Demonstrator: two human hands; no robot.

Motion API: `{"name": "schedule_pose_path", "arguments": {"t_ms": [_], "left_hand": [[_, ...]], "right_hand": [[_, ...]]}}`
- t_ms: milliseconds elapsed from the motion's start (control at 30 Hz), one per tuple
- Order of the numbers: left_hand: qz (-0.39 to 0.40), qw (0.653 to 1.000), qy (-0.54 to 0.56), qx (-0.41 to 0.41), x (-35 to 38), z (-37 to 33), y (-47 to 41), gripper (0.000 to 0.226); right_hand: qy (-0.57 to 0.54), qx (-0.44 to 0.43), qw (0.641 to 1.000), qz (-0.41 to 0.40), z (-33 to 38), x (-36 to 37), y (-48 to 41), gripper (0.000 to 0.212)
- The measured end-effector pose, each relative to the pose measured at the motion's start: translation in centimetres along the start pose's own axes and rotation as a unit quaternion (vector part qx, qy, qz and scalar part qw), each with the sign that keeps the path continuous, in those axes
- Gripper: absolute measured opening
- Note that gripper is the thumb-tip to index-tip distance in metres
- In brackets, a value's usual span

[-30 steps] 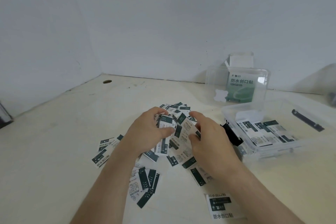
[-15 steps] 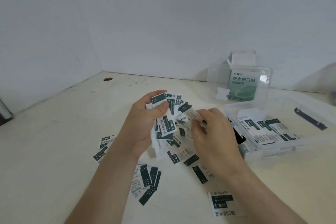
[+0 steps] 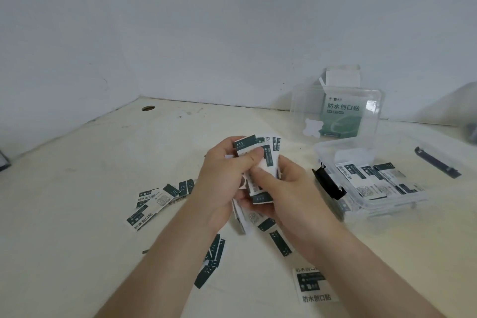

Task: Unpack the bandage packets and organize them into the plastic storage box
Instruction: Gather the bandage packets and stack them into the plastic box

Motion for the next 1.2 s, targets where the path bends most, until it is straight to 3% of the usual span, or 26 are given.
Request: {"name": "schedule_pose_path", "arguments": {"t_ms": [100,200,267,367,500,667,800,867,1033,1133,1200], "left_hand": [[-0.006,0.998,0.060,-0.034,-0.3,-0.3,-0.4,0.009],[-0.053,0.974,0.217,-0.032,-2.2,-1.0,-0.8,0.037],[-0.043,0.964,0.261,-0.029,-3.0,-1.3,-0.9,0.047],[0.004,0.972,0.233,-0.035,-2.7,-1.2,-1.0,0.055],[0.073,0.977,0.199,-0.014,-2.0,-1.0,-1.0,0.053],[0.089,0.992,0.001,0.094,-2.2,-0.7,-0.7,0.049],[0.033,0.972,-0.171,0.155,-1.8,-0.8,-0.2,0.041],[0.048,0.963,-0.206,0.168,-1.6,-0.9,-0.1,0.041],[0.162,0.968,-0.142,0.126,-1.2,-0.7,0.1,0.059],[0.235,0.967,-0.014,0.101,-1.9,-1.0,-0.1,0.063],[0.289,0.950,0.004,0.121,-2.3,-1.2,0.1,0.064]], "right_hand": [[-0.053,0.025,0.998,-0.016,0.7,-0.3,0.0,0.017],[0.023,0.022,0.998,-0.055,1.2,-0.9,-0.2,0.014],[0.088,0.026,0.994,-0.054,0.8,-1.0,-0.5,0.019],[0.125,0.047,0.990,-0.044,-0.2,-0.9,-0.6,0.023],[0.049,0.078,0.996,-0.012,-0.2,-0.8,-0.4,0.024],[-0.049,0.123,0.991,0.029,0.5,-0.9,-0.2,0.042],[-0.076,0.125,0.989,0.026,0.4,-1.0,-0.2,0.040],[-0.076,0.122,0.989,0.020,0.4,-1.0,-0.3,0.038],[-0.075,0.119,0.990,0.009,0.4,-1.3,-0.5,0.039],[-0.157,0.119,0.980,0.024,0.6,-1.4,-0.6,0.033],[-0.211,0.133,0.966,0.070,0.8,-1.2,-0.5,0.032]]}}
Point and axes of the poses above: each hand's wrist, its own y-axis away from the middle knuckle, its own x-axis out of the palm, z = x × y, the point moved 1 cm from there along -y, towards the middle knuckle, and after that the axes turned 3 degrees about -y, right-handed, at the moved point
